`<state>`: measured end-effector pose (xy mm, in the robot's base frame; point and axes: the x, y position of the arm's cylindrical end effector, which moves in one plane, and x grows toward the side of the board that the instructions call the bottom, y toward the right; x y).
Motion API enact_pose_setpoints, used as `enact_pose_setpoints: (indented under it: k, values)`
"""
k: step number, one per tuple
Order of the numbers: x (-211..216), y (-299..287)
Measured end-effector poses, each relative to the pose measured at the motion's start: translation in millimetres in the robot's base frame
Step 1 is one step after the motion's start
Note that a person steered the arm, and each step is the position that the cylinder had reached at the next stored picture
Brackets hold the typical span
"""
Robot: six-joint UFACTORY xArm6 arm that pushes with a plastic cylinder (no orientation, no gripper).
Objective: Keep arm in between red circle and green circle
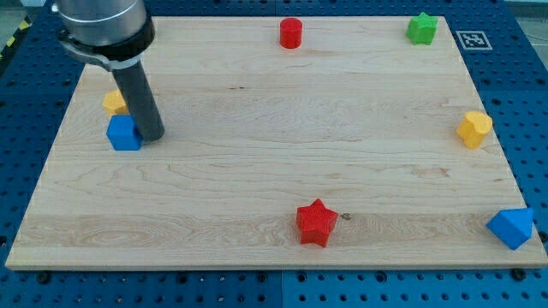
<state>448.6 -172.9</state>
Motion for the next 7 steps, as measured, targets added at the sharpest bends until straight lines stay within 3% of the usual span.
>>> enact_pose_setpoints:
  k: [3, 5, 7]
  values:
    - [-12.2, 28.9]
    - [-66.2, 29.0]
    - [-82.0, 29.0]
